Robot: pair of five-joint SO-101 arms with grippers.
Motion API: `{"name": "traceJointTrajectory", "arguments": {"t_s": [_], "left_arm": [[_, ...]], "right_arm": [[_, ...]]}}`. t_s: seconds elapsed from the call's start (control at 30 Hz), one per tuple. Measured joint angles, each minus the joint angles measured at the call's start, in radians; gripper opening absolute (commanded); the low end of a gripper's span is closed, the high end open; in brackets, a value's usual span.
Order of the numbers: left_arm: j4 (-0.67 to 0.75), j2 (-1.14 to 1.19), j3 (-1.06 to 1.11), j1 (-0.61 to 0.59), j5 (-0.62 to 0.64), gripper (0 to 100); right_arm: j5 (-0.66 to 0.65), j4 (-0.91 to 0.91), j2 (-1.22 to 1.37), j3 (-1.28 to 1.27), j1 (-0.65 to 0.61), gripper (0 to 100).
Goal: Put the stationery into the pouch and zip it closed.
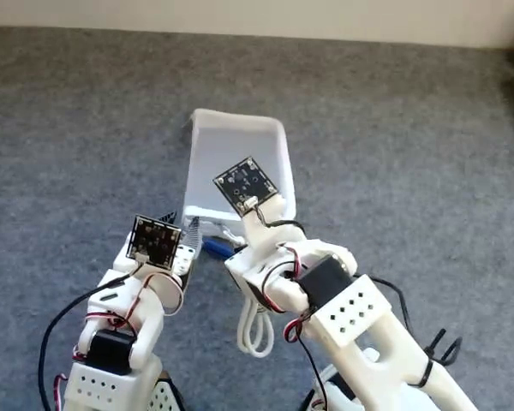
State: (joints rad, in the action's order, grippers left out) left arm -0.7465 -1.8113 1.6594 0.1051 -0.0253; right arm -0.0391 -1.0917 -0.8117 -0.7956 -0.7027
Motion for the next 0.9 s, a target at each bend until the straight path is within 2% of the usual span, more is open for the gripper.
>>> {"name": "traceJointTrajectory", "arguments": {"t_s": [0.2, 0.43, 0.67, 0.9], "left_arm": [[0.0, 0.0, 0.0, -0.005, 0.0, 1], [0.0, 0.0, -0.002, -0.008, 0.003, 1], [0.0, 0.0, -0.002, -0.081, 0.003, 1], [0.0, 0.0, -0.002, -0.091, 0.003, 1]], "right_arm": [[-0.002, -0.005, -0.003, -0.015, 0.011, 0.4], [-0.017, -0.008, -0.008, -0.015, 0.11, 0.4], [-0.04, -0.091, -0.009, -0.015, 0.224, 0.4], [-0.04, -0.098, -0.009, -0.015, 0.308, 0.4]]}}
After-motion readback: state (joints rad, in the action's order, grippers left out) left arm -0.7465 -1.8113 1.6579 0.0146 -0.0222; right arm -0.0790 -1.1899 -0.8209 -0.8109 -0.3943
